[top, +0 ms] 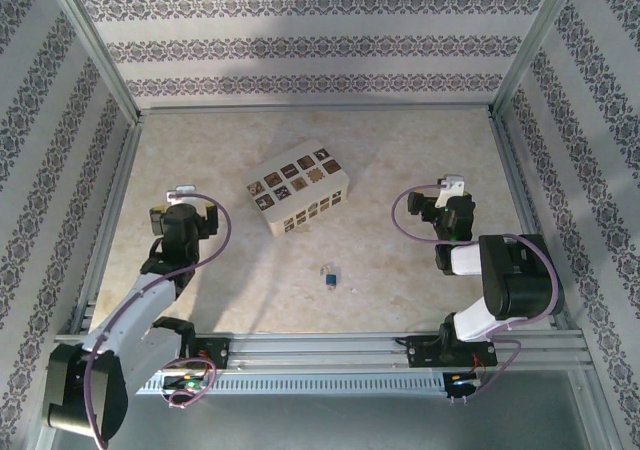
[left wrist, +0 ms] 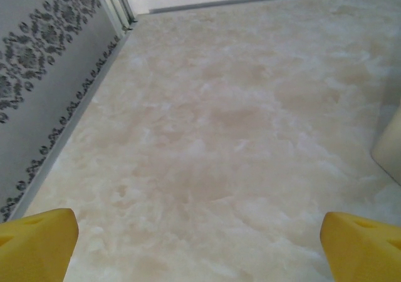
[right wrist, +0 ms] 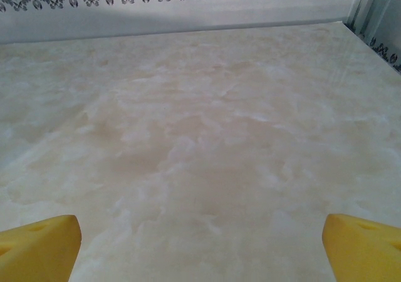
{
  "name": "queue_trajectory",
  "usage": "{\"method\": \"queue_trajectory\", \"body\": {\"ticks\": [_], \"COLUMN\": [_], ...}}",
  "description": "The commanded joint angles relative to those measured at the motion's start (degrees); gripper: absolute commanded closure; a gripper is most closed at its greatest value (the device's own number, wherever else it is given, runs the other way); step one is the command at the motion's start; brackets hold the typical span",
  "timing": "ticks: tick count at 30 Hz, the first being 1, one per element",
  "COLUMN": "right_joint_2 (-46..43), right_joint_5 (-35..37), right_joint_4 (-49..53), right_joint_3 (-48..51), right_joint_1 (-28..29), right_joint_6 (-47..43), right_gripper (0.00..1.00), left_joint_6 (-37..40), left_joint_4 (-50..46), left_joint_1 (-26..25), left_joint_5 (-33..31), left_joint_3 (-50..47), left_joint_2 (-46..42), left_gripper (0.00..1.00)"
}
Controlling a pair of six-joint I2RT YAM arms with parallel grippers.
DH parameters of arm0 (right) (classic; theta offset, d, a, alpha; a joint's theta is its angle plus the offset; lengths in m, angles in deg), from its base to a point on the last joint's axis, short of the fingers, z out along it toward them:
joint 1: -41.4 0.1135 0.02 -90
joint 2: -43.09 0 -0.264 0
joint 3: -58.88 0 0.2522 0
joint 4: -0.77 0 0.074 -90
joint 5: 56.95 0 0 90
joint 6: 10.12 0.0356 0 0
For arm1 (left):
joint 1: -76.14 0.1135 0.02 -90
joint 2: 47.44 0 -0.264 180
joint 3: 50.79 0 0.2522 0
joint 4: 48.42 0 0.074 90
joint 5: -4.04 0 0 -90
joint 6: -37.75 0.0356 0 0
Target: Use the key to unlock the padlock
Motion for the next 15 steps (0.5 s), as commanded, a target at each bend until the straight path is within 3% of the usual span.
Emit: {"method": "queue_trajectory", "body": {"ticks": [1,15], "right_joint_2": [-0.6,-0.6], "right_joint_5": [-0.3,0.3], "right_joint_4": [0.0,0.5], "right_joint_3": [-0.8,-0.7], "right_joint_1": [0.2,0.6], "right_joint_6": [-0.5,-0.8], "right_gripper": [0.02,0.02], "left_joint_6": [2.6,2.7], "left_joint_4": [11.2,41.8], "left_joint_1": [1.5,4.5], "left_joint_5": [4.2,12.2], "left_joint_3": [-1.4,-6.5], "left_joint_2": [2.5,21.6], "left_gripper": [0.01,0.01]}}
